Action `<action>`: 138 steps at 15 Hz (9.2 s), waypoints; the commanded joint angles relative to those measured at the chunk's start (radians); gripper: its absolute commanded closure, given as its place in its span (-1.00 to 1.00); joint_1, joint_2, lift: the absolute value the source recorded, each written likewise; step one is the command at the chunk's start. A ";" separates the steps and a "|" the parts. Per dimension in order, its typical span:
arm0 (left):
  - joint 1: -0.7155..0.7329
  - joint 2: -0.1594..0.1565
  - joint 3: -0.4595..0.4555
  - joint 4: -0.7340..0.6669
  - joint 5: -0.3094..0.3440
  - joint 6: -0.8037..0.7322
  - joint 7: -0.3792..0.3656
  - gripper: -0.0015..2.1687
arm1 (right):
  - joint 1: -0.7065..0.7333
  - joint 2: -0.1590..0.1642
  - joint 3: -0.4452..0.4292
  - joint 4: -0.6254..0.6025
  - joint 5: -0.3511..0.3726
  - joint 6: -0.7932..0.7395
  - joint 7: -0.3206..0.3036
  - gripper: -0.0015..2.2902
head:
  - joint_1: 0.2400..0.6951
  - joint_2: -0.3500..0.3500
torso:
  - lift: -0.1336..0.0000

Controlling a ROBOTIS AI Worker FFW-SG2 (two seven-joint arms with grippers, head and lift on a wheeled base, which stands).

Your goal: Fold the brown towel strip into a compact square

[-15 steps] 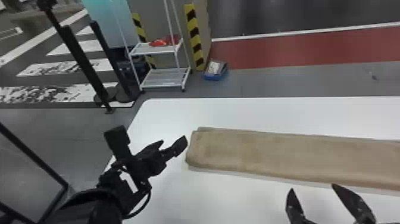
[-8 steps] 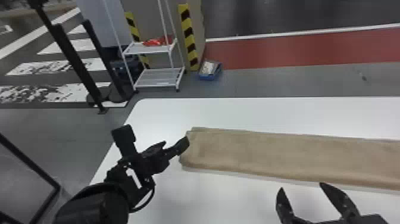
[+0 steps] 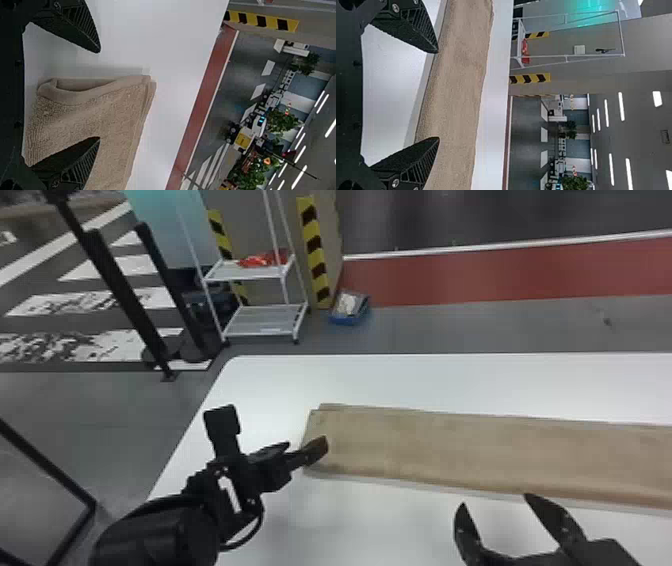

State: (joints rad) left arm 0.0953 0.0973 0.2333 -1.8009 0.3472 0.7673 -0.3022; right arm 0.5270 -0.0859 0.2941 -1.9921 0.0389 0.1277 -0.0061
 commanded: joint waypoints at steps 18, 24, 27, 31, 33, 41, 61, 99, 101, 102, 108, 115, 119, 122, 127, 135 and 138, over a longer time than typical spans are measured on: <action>0.164 -0.010 0.144 -0.186 0.035 -0.022 -0.135 0.98 | -0.039 0.002 0.008 0.033 -0.011 0.019 -0.005 -0.91 | 1.00 0.66 | -0.83; 0.198 -0.001 0.347 -0.175 0.046 -0.016 -0.196 0.98 | -0.041 0.005 0.011 0.041 -0.011 0.016 -0.005 -0.91 | 1.00 1.00 | -0.83; 0.198 -0.005 0.366 -0.235 0.059 0.024 -0.192 0.98 | -0.042 0.006 0.014 0.041 -0.010 0.016 -0.005 -0.90 | 1.00 1.00 | -0.83; 0.199 -0.021 0.262 -0.479 0.070 0.143 -0.107 0.98 | -0.042 0.006 0.014 0.044 -0.008 0.016 -0.009 -0.90 | 1.00 1.00 | -0.83; 0.193 -0.021 0.150 -0.577 0.042 0.226 -0.049 0.98 | -0.042 0.003 0.014 0.042 -0.008 0.016 -0.012 -0.90 | 1.00 1.00 | -0.83; 0.118 -0.062 -0.419 -0.600 -0.350 0.235 0.144 0.98 | -0.056 -0.031 0.010 0.045 -0.043 0.016 -0.017 -0.90 | 1.00 0.30 | -0.83; 0.166 -0.039 -0.618 -0.411 -0.524 -0.022 0.308 -0.97 | -0.136 -0.074 0.014 0.087 -0.112 0.056 -0.011 -0.90 | 1.00 -0.24 | -0.83; 0.320 -0.034 -0.276 -0.178 -0.244 -0.587 0.210 -0.96 | -0.300 -0.029 -0.049 0.210 -0.182 0.246 0.041 -0.58 | 1.00 0.28 | -0.83; 0.316 -0.034 -0.276 -0.169 -0.244 -0.587 0.202 -0.96 | -0.303 -0.029 -0.050 0.217 -0.180 0.261 0.041 -0.56 | 1.00 0.29 | -0.83; 0.314 -0.034 -0.276 -0.167 -0.244 -0.587 0.202 -0.96 | -0.303 -0.029 -0.050 0.217 -0.180 0.261 0.041 -0.48 | 1.00 0.29 | -0.83; 0.316 -0.034 -0.278 -0.164 -0.244 -0.587 0.202 -0.96 | -0.282 -0.029 -0.047 0.176 -0.186 0.246 0.041 -0.38 | 1.00 0.30 | -0.83; 0.324 -0.034 -0.278 -0.167 -0.244 -0.587 0.198 -0.96 | -0.282 -0.029 -0.039 0.164 -0.178 0.249 0.041 -0.39 | 1.00 0.31 | -0.83; 0.325 -0.034 -0.279 -0.167 -0.244 -0.587 0.196 -0.96 | -0.297 -0.029 -0.029 0.137 -0.169 0.286 0.041 -0.38 | 1.00 0.32 | -0.83; 0.325 -0.034 -0.279 -0.166 -0.244 -0.587 0.193 -0.96 | -0.305 -0.029 -0.023 0.139 -0.157 0.301 0.041 -0.10 | 1.00 0.33 | -0.83; 0.324 -0.034 -0.276 -0.161 -0.244 -0.587 0.192 -0.96 | -0.294 -0.031 -0.024 0.125 -0.160 0.307 0.041 0.14 | 1.00 0.34 | -0.83; 0.339 -0.034 -0.238 -0.143 -0.212 -0.694 0.193 -0.96 | -0.217 -0.031 -0.220 -0.099 -0.266 0.320 0.097 0.14 | 1.00 0.27 | -0.83; 0.339 -0.034 -0.216 -0.130 -0.192 -0.713 0.196 -0.96 | -0.231 -0.031 -0.230 -0.002 -0.269 0.310 0.110 0.14 | 1.00 0.19 | -0.83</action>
State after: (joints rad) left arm 0.4339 0.0629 0.0090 -1.9355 0.1482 0.0609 -0.1058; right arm 0.3030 -0.1166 0.0700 -2.0277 -0.2261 0.4413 0.0969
